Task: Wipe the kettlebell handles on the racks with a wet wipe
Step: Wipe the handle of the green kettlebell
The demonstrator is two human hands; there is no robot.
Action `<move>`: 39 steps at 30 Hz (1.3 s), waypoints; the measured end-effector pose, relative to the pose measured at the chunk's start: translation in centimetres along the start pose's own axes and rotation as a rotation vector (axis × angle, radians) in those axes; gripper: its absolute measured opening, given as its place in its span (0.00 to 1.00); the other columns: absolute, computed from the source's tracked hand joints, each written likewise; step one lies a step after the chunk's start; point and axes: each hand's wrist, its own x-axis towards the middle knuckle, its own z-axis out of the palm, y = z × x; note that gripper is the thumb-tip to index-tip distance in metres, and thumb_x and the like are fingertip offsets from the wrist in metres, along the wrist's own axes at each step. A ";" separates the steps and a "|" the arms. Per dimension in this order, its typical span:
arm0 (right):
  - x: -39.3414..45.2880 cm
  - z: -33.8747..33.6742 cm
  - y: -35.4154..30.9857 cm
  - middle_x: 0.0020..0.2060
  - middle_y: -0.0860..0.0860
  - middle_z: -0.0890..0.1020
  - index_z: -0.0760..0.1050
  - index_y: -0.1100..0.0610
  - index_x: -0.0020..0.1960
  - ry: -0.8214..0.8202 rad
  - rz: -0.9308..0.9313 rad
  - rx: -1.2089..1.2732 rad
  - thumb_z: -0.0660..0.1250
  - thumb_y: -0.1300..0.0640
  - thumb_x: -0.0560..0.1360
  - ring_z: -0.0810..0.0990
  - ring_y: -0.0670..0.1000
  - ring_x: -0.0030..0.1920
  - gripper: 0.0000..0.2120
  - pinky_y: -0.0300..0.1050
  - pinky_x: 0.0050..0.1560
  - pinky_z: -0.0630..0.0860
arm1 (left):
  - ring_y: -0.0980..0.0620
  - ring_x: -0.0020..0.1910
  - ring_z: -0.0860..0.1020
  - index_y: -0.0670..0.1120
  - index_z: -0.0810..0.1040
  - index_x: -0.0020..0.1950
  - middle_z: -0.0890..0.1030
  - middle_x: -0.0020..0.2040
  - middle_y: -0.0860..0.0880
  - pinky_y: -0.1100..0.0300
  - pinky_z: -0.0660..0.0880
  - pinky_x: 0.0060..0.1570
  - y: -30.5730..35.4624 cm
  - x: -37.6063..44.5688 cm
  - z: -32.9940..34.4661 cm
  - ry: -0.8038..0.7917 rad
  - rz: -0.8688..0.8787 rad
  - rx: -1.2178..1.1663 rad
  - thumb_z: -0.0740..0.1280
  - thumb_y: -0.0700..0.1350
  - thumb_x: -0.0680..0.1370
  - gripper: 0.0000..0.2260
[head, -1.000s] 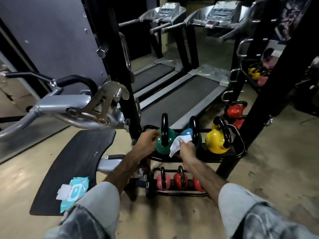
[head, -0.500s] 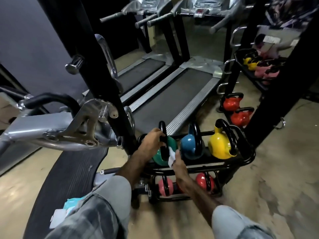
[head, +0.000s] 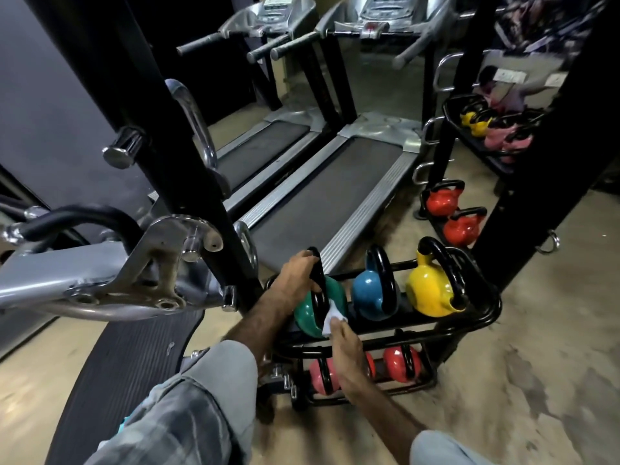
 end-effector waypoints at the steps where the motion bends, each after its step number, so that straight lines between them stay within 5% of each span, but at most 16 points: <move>1: 0.0 0.1 0.0 0.45 0.50 0.78 0.76 0.56 0.56 0.010 0.008 0.003 0.54 0.47 0.83 0.76 0.45 0.43 0.16 0.37 0.37 0.68 | 0.40 0.60 0.74 0.37 0.77 0.60 0.75 0.62 0.39 0.50 0.72 0.59 0.0 0.2 -0.2 -0.035 -0.003 0.024 0.77 0.37 0.63 0.26; 5: 1.6 0.9 -2.5 0.50 0.52 0.80 0.76 0.50 0.55 0.011 -0.031 0.039 0.54 0.45 0.82 0.78 0.48 0.50 0.14 0.43 0.47 0.75 | 0.40 0.60 0.76 0.38 0.76 0.62 0.78 0.61 0.40 0.51 0.73 0.59 0.1 0.6 -0.4 -0.067 -0.029 0.090 0.77 0.42 0.66 0.26; 14: 1.1 0.2 0.0 0.42 0.50 0.78 0.76 0.55 0.48 -0.024 -0.054 -0.052 0.54 0.47 0.83 0.75 0.46 0.42 0.17 0.40 0.39 0.69 | 0.41 0.60 0.76 0.39 0.76 0.62 0.77 0.63 0.40 0.53 0.72 0.60 -0.3 0.2 -0.6 -0.049 -0.044 -0.001 0.78 0.40 0.65 0.27; 23: 4.6 1.0 -1.9 0.52 0.51 0.80 0.78 0.53 0.57 -0.032 -0.049 -0.037 0.53 0.45 0.82 0.77 0.50 0.52 0.18 0.49 0.55 0.74 | 0.40 0.61 0.75 0.41 0.77 0.63 0.77 0.63 0.40 0.53 0.72 0.60 -0.2 0.1 -1.0 -0.068 -0.051 0.040 0.78 0.44 0.66 0.27; 30: 1.9 0.3 0.2 0.45 0.58 0.80 0.76 0.56 0.46 -0.013 -0.112 -0.075 0.53 0.44 0.82 0.78 0.57 0.45 0.19 0.56 0.48 0.77 | 0.42 0.61 0.75 0.41 0.76 0.64 0.76 0.64 0.41 0.53 0.72 0.60 -0.8 0.3 -0.7 -0.056 -0.042 0.021 0.77 0.44 0.66 0.28; 32: 0.8 0.4 -0.1 0.45 0.52 0.80 0.76 0.52 0.48 -0.034 -0.189 -0.097 0.52 0.42 0.81 0.76 0.51 0.44 0.19 0.47 0.42 0.74 | 0.42 0.60 0.76 0.42 0.77 0.64 0.77 0.63 0.40 0.55 0.72 0.60 -1.1 0.3 -0.7 -0.042 -0.026 0.002 0.78 0.44 0.66 0.27; 34: 0.5 0.8 -0.2 0.64 0.43 0.74 0.71 0.44 0.67 -0.061 -0.314 -0.188 0.51 0.43 0.81 0.73 0.44 0.59 0.18 0.39 0.55 0.74 | 0.43 0.62 0.75 0.42 0.76 0.64 0.76 0.64 0.40 0.58 0.71 0.61 -1.4 0.4 -0.7 -0.037 0.001 -0.011 0.76 0.42 0.68 0.26; 36: 1.2 1.3 -0.5 0.74 0.39 0.58 0.59 0.37 0.73 -0.073 -0.478 -0.301 0.52 0.48 0.83 0.63 0.41 0.69 0.19 0.36 0.65 0.68 | 0.43 0.61 0.76 0.42 0.76 0.64 0.78 0.62 0.39 0.61 0.70 0.60 -1.6 0.4 -0.9 -0.025 0.009 0.005 0.71 0.40 0.73 0.20; 39: 2.9 1.6 -0.4 0.78 0.41 0.48 0.58 0.35 0.73 -0.089 -0.639 -0.446 0.53 0.50 0.83 0.63 0.43 0.70 0.20 0.18 0.53 0.65 | 0.43 0.54 0.79 0.43 0.79 0.62 0.81 0.56 0.41 0.64 0.70 0.51 -2.1 0.8 -1.0 -0.021 0.007 -0.005 0.64 0.38 0.78 0.14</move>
